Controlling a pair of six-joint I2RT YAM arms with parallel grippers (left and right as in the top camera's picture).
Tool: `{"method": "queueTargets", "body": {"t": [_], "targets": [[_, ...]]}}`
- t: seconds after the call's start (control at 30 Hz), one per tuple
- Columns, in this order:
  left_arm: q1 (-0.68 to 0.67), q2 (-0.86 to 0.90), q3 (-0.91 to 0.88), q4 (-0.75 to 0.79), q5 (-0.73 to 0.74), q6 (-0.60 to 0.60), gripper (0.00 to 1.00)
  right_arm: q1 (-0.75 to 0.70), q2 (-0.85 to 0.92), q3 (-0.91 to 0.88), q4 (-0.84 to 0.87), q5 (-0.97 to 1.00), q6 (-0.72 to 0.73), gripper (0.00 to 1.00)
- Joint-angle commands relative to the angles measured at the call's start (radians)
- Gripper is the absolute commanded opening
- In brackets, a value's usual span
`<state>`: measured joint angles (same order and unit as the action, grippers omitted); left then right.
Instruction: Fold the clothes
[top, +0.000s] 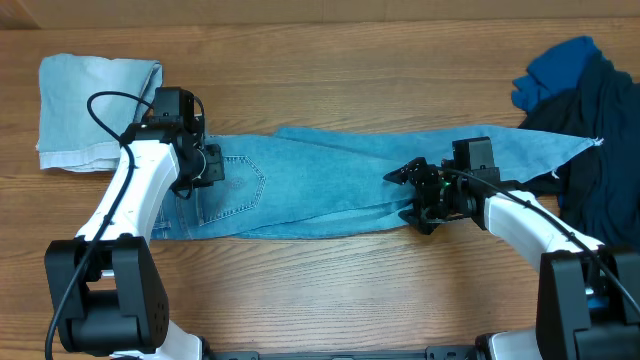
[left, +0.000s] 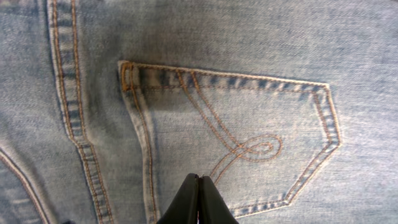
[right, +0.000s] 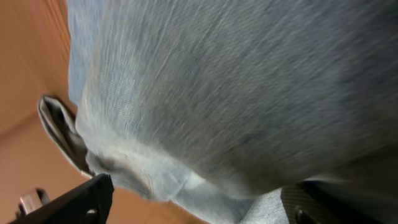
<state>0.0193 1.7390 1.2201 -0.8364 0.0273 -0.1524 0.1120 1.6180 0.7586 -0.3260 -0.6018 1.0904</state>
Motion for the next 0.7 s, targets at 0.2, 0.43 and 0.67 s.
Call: {"method": "queueTargets", "body": {"t": [0.2,0.43,0.67], "targets": [[-0.007,-0.021,0.018,0.006,0.045,0.019,0.04,0.013,-0.032,-0.012,0.166,0.182,0.069,0.04],[-0.007,-0.021,0.010,-0.029,0.045,0.019,0.05,0.013,-0.247,-0.011,-0.085,0.085,-0.021,0.04],[-0.011,-0.020,-0.085,-0.028,0.105,0.018,0.05,0.013,-0.282,-0.012,-0.359,0.153,-0.021,0.04]]}}
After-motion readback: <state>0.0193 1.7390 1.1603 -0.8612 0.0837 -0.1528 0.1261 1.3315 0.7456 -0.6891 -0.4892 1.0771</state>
